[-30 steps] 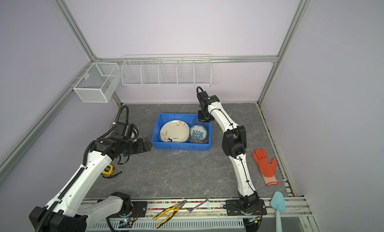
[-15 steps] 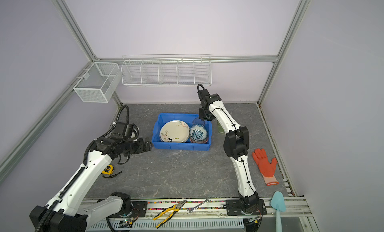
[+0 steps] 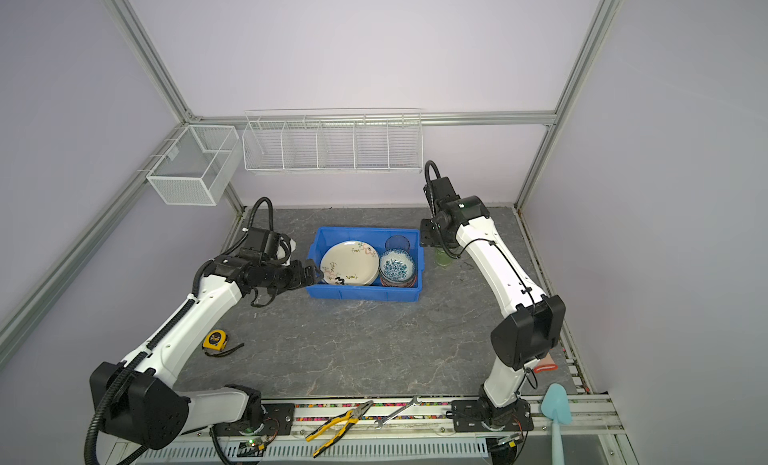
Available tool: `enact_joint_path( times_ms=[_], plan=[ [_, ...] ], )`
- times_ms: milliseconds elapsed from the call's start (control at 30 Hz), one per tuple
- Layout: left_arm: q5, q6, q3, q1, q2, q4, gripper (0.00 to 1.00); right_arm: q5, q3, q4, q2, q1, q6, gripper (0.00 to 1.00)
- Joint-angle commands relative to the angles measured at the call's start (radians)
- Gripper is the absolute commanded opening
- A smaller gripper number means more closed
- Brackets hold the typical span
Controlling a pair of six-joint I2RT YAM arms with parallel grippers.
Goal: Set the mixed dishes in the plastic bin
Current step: 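Move the right gripper to the green-tinted cup and grasp its rim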
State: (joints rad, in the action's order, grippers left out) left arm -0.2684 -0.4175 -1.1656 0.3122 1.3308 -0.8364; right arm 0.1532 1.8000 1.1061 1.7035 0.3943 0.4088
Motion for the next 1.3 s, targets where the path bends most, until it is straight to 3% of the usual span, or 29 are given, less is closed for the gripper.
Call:
enact_joint_path(
  times_ms=[0, 67, 233, 367, 800, 967, 1167, 1267],
  plan=[
    [-0.043, -0.011, -0.075, 0.003, 0.04, 0.051, 1.0, -0.006, -0.099, -0.012, -0.035, -0.003, 0.026, 0.75],
    [-0.043, -0.007, -0.104, 0.012, 0.068, 0.054, 0.99, -0.005, -0.16, -0.019, -0.07, -0.003, 0.034, 0.92],
    [-0.043, -0.007, -0.168, 0.04, 0.147, 0.072, 1.0, 0.004, -0.278, -0.015, -0.158, -0.009, 0.061, 1.0],
    [-0.047, -0.007, -0.244, 0.08, 0.227, 0.076, 1.0, 0.008, -0.364, -0.014, -0.231, -0.021, 0.086, 0.88],
    [-0.077, 0.044, -0.447, 0.195, 0.417, 0.072, 1.0, -0.114, -0.537, -0.027, -0.349, -0.178, 0.072, 0.88],
    [-0.109, 0.083, -0.479, 0.218, 0.457, 0.068, 1.0, -0.15, -0.528, -0.032, -0.31, -0.241, 0.033, 0.89],
    [-0.121, 0.128, -0.484, 0.234, 0.454, 0.059, 1.0, -0.17, -0.467, -0.087, -0.21, -0.304, 0.009, 0.99],
    [-0.125, 0.154, -0.469, 0.235, 0.433, 0.065, 1.0, -0.157, -0.404, -0.103, -0.129, -0.323, 0.0, 0.99]
  ],
)
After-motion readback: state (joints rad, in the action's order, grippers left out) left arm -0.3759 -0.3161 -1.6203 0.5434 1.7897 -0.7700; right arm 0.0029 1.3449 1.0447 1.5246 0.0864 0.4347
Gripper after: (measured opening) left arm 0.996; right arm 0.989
